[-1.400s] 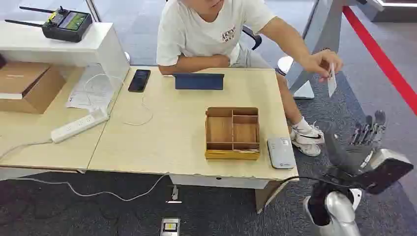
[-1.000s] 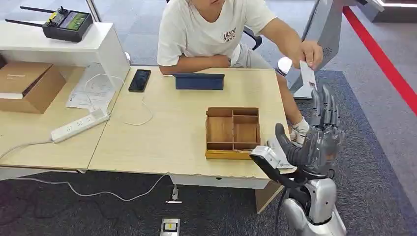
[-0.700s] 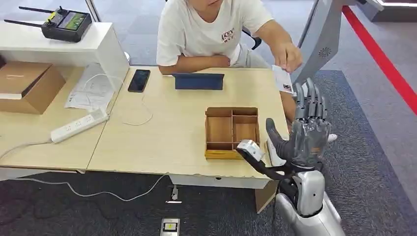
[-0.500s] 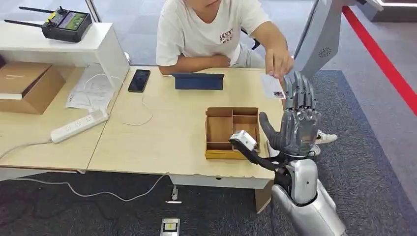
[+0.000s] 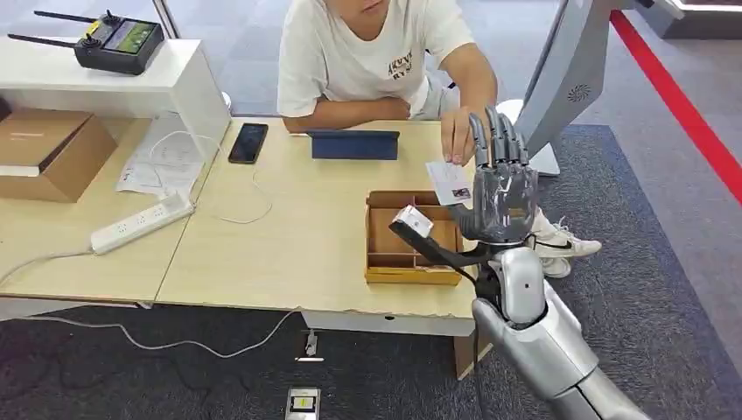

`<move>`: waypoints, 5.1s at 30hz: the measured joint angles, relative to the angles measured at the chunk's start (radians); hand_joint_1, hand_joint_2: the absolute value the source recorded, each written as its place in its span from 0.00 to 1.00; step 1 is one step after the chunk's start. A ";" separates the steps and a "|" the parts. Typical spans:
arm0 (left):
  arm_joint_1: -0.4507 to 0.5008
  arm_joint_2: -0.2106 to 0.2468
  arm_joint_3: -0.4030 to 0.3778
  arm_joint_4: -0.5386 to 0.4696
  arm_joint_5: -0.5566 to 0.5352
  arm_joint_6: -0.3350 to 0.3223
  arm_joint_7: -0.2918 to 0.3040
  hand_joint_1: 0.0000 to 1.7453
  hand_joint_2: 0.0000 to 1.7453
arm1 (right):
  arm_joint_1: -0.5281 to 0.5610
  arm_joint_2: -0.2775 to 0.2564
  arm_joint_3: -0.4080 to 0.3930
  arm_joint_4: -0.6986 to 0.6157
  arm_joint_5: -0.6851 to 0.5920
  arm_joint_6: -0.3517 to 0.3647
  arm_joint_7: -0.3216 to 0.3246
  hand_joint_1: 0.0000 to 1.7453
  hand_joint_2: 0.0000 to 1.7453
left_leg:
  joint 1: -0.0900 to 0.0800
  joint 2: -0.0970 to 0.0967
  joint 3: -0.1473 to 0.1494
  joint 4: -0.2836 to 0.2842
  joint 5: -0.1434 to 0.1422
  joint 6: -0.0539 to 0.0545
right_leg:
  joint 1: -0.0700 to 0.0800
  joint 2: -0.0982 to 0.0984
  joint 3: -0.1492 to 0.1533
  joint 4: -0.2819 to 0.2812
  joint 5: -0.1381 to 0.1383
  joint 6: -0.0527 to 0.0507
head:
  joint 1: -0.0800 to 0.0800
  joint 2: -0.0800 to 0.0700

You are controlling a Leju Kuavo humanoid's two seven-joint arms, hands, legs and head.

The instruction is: Pass the card to the sensor for recognition and then transmit it.

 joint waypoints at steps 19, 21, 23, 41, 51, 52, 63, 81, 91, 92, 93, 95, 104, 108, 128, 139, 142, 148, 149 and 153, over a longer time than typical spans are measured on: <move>0.001 0.000 0.000 0.000 -0.014 -0.014 0.002 0.00 0.00 | -0.047 0.000 0.058 0.096 -0.052 -0.040 0.004 1.00 1.00 | 0.000 0.000 0.000 0.000 0.000 0.000 | 0.000 0.000 0.000 0.000 0.000 0.000 | 0.000 0.000; 0.001 0.000 0.000 0.000 -0.015 -0.014 0.002 0.00 0.00 | -0.047 -0.001 0.062 0.099 -0.056 -0.040 0.006 1.00 1.00 | 0.000 0.000 0.000 0.000 0.000 0.000 | 0.000 0.000 0.000 0.000 0.000 0.000 | 0.000 0.000; 0.001 0.000 0.000 0.000 -0.015 -0.014 0.002 0.00 0.00 | -0.047 -0.002 0.065 0.099 -0.059 -0.040 0.006 1.00 1.00 | 0.000 0.000 0.000 0.000 0.000 0.000 | 0.000 0.000 0.000 0.000 0.000 0.000 | 0.000 0.000; 0.001 0.000 0.000 -0.001 -0.014 -0.013 0.000 0.00 0.00 | -0.049 -0.022 0.088 0.111 -0.099 -0.016 0.007 1.00 1.00 | 0.000 0.000 0.000 0.000 0.000 0.000 | 0.000 0.000 0.000 0.000 0.000 0.000 | 0.000 0.000; 0.014 0.003 0.000 -0.001 0.021 0.005 -0.016 0.00 0.00 | 0.013 -0.125 0.082 0.035 -0.142 0.116 0.035 1.00 1.00 | 0.000 0.000 0.000 0.001 0.000 0.000 | 0.000 0.000 0.000 0.000 0.000 0.000 | 0.000 0.000; 0.016 0.005 0.000 -0.001 0.023 0.005 -0.016 0.00 0.00 | 0.023 -0.135 0.080 0.028 -0.143 0.123 0.036 1.00 1.00 | 0.000 0.000 0.000 0.001 0.000 0.000 | 0.000 0.000 -0.001 0.000 0.000 0.000 | 0.000 0.000; 0.021 0.010 0.003 -0.001 0.042 0.019 -0.023 0.00 0.00 | 0.139 -0.228 0.058 -0.013 -0.163 0.174 0.060 1.00 1.00 | 0.000 0.000 0.000 0.000 0.000 0.000 | 0.000 0.000 0.000 0.000 0.000 0.000 | 0.000 0.000; 0.021 0.009 0.003 -0.001 0.033 0.020 -0.027 0.00 0.00 | 0.209 -0.239 0.055 0.053 -0.242 0.230 0.043 1.00 1.00 | 0.000 0.000 0.000 0.000 0.000 0.000 | 0.000 0.000 0.000 0.000 0.000 0.000 | 0.000 0.000; 0.017 0.009 0.003 -0.001 0.017 0.015 -0.016 0.00 0.00 | 0.206 -0.216 0.055 0.150 -0.284 0.243 0.034 1.00 1.00 | 0.000 0.000 0.000 0.000 0.000 0.000 | 0.000 0.000 0.000 0.000 0.000 0.000 | 0.000 0.000; 0.017 0.009 0.003 -0.001 0.015 0.014 -0.015 0.00 0.00 | 0.205 -0.215 0.055 0.157 -0.285 0.243 0.034 1.00 1.00 | 0.000 0.000 0.000 0.000 0.000 0.000 | 0.000 0.000 0.000 0.000 0.000 0.000 | -0.001 0.000; 0.017 0.009 0.003 -0.001 0.012 0.011 -0.014 0.00 0.00 | 0.205 -0.214 0.055 0.163 -0.288 0.243 0.034 1.00 1.00 | 0.000 0.000 0.000 0.000 0.000 0.000 | 0.000 0.000 0.000 0.000 0.000 0.000 | 0.000 0.000; 0.015 0.009 0.003 -0.001 0.006 0.006 -0.010 0.00 0.00 | 0.202 -0.212 0.055 0.183 -0.299 0.243 0.034 1.00 1.00 | 0.000 0.000 0.000 0.000 0.000 0.000 | 0.000 0.000 0.000 0.000 0.000 0.000 | 0.000 0.000; 0.012 0.008 0.003 -0.001 0.002 0.002 -0.009 0.00 0.00 | 0.191 -0.201 0.044 0.259 -0.328 0.243 0.027 1.00 1.00 | 0.000 0.000 0.000 0.000 0.000 0.000 | 0.000 0.000 -0.001 0.000 0.000 0.000 | -0.001 0.000; 0.011 0.008 0.003 -0.001 0.000 0.000 -0.009 0.00 0.00 | 0.189 -0.197 0.039 0.289 -0.346 0.240 0.019 1.00 1.00 | 0.000 0.000 0.000 0.000 0.000 0.000 | 0.000 0.000 -0.001 0.000 0.000 0.000 | 0.000 0.000; 0.010 0.006 0.003 -0.001 -0.014 -0.002 -0.007 0.00 0.00 | 0.183 -0.182 0.031 0.342 -0.384 0.183 -0.008 1.00 1.00 | 0.000 0.000 0.002 0.000 0.000 0.000 | 0.000 0.000 0.001 0.000 0.000 0.000 | -0.001 0.000; 0.010 0.005 0.003 -0.001 -0.033 -0.003 -0.009 0.00 0.00 | 0.181 -0.200 -0.010 0.204 -0.370 0.122 0.048 1.00 1.00 | 0.000 0.000 0.001 0.000 0.000 0.000 | 0.000 0.000 0.000 0.000 0.000 0.000 | 0.000 0.000; 0.009 0.005 0.003 -0.001 -0.037 -0.010 -0.010 0.00 0.00 | 0.170 -0.210 -0.027 0.135 -0.337 0.122 0.060 1.00 1.00 | 0.000 0.000 0.000 0.000 0.000 0.000 | 0.000 0.000 0.000 0.000 0.000 0.000 | 0.000 0.000; 0.002 0.003 0.003 0.000 -0.053 -0.019 -0.010 0.00 0.00 | 0.128 -0.219 -0.048 0.003 -0.280 0.151 0.071 1.00 1.00 | 0.000 0.000 0.001 0.000 0.000 0.000 | 0.000 0.000 0.000 0.000 0.000 0.000 | 0.000 0.000; 0.001 0.003 0.003 -0.001 -0.054 -0.021 -0.010 0.00 0.00 | 0.120 -0.218 -0.049 -0.015 -0.273 0.161 0.071 1.00 1.00 | 0.000 0.000 0.001 0.000 0.000 0.000 | 0.000 0.000 0.001 0.000 0.000 0.000 | 0.000 0.000; -0.003 0.003 0.002 -0.001 -0.071 -0.034 -0.008 0.00 0.00 | 0.077 -0.211 -0.045 -0.049 -0.238 0.207 0.064 1.00 1.00 | 0.000 0.000 0.001 0.000 0.000 0.000 | 0.000 0.000 0.001 0.000 0.000 0.000 | 0.000 0.000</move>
